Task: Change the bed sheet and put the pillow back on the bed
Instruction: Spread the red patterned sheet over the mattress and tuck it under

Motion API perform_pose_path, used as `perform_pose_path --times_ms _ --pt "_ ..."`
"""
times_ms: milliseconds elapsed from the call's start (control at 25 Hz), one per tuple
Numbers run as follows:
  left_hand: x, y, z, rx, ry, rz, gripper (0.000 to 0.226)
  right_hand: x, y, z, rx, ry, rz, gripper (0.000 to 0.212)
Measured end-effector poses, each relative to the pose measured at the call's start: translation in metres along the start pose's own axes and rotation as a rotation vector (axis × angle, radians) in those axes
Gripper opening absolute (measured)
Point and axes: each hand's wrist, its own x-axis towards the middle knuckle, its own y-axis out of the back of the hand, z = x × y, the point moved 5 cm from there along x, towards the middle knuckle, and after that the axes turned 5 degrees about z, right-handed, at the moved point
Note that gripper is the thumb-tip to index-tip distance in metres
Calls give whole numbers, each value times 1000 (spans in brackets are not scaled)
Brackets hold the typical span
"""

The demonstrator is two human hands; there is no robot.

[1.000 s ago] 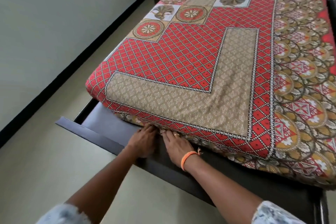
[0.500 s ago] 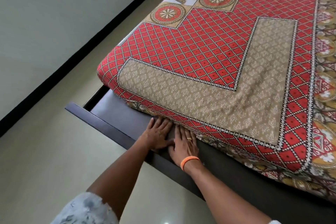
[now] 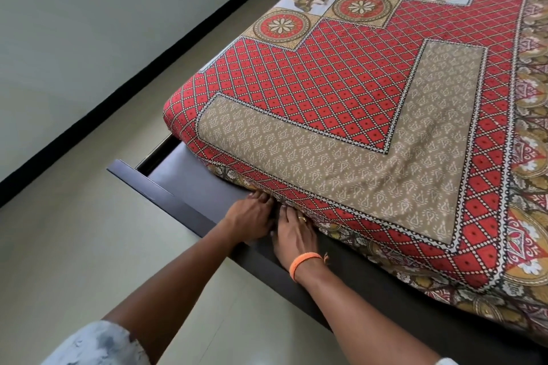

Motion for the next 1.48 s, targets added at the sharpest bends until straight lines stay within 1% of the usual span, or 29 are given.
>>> perform_pose_path --times_ms 120,200,280,360,400,440,480,520,560,600,640,680,720,800,840,920,960,1080,1160,1200,1240,1320,1400,1440,1480 --pt "8 -11 -3 59 10 -86 95 9 -8 -2 49 -56 -38 78" --pt "6 -16 -14 102 71 -169 98 13 -19 -5 58 -76 -101 80" --pt "10 -8 -12 115 74 -183 89 13 -25 1 55 -57 -105 79" --pt "11 5 0 -16 33 -152 71 9 -20 10 22 -8 -118 76" --pt "8 11 1 -49 32 -119 60 5 -14 8 -7 40 -148 68" --pt "2 16 -4 -27 47 -84 53 3 -8 1 -54 119 -179 54" --pt "-4 17 -14 26 89 -61 55 0 -4 -8 -88 220 -217 40" --pt "-13 17 -29 80 158 -62 65 1 1 -21 -95 314 -236 32" --pt "-21 15 -45 126 240 -75 80 3 2 -30 -87 384 -234 30" --pt "-26 14 -60 155 308 -93 93 9 2 -36 -71 432 -212 37" --pt "-29 15 -73 176 339 -104 102 20 -2 -42 -63 476 -184 49" --pt "-26 14 -84 189 334 -108 107 31 -6 -47 -80 506 -167 59" --pt "-19 14 -92 194 301 -102 111 43 -10 -52 -106 513 -162 64" --pt "-7 12 -104 182 249 -119 119 62 -17 -60 -140 470 -179 71" --pt "-2 9 -110 202 230 -155 122 70 -24 -62 -125 438 -191 76" --pt "1 3 -117 301 180 -201 122 78 -36 -65 -40 334 -247 87" --pt "2 0 -119 348 165 -193 120 82 -41 -67 7 282 -269 91" --pt "11 -8 -128 374 130 -169 125 92 -55 -75 108 179 -288 113" --pt "20 -10 -131 370 138 -196 127 101 -60 -77 151 149 -327 125" --pt "24 -7 -132 316 169 -221 125 104 -60 -74 144 152 -350 123" --pt "26 -5 -133 217 217 -234 119 102 -57 -71 129 172 -364 115" --pt "24 9 -119 92 298 -263 88 82 -38 -62 90 248 -387 93" --pt "21 24 -90 143 295 -240 60 48 -18 -39 35 288 -462 65" --pt "20 32 -67 174 260 -212 46 30 -11 -20 57 251 -482 48" --pt "19 38 -40 175 213 -177 33 12 -4 1 125 189 -478 36"
